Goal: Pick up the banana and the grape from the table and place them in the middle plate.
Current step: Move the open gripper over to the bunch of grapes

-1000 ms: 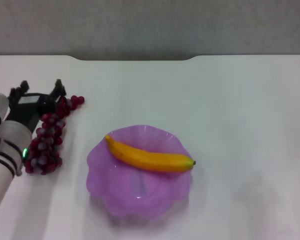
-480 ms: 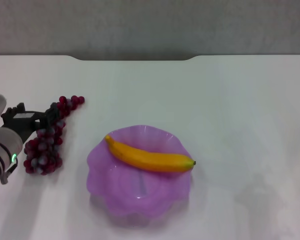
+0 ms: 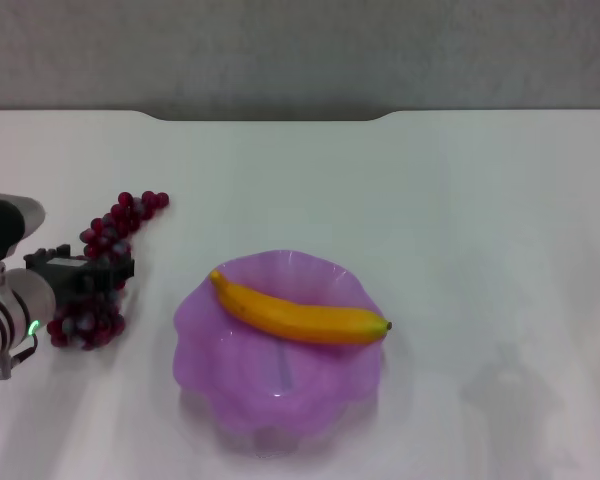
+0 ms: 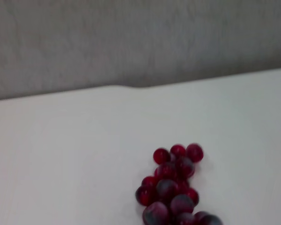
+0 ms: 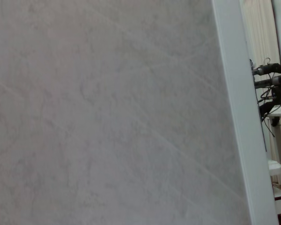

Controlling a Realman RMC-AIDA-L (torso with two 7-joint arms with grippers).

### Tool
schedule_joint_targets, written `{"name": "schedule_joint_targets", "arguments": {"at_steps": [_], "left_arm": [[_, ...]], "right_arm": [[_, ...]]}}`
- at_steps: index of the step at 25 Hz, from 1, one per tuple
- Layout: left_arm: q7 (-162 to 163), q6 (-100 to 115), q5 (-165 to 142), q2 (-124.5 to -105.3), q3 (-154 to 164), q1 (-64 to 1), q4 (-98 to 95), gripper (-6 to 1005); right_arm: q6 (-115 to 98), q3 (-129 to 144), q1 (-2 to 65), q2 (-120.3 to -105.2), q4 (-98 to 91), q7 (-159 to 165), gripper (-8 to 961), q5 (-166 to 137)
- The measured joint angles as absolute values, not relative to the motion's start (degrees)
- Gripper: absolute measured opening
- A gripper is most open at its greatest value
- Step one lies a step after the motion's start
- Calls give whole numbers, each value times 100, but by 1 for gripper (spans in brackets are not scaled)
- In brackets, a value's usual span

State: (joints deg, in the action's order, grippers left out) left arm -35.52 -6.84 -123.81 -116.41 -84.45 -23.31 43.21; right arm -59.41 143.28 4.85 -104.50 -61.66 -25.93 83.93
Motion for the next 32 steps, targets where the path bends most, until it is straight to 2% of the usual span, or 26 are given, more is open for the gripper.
{"name": "schedule_joint_targets", "arguments": {"at_steps": [5,12,32], "left_arm": [[-3495,-1076,-12973,-11670,-8929,-2626,3978,893],[-3475,-1263,-13175,-11661,-9002,-2633,3950,890],[-3452,-1644,-13334,-11660,-8979,-2695,3996,880]], "right_arm": [[-5931,14335,508,-10464,-6178,-2591,-1,8249],[-5931,14332,520,-10517,-6188,-2586,-1,8109],[-5933,14335,553,-10522,-6144,-2550,-1,8041]]}}
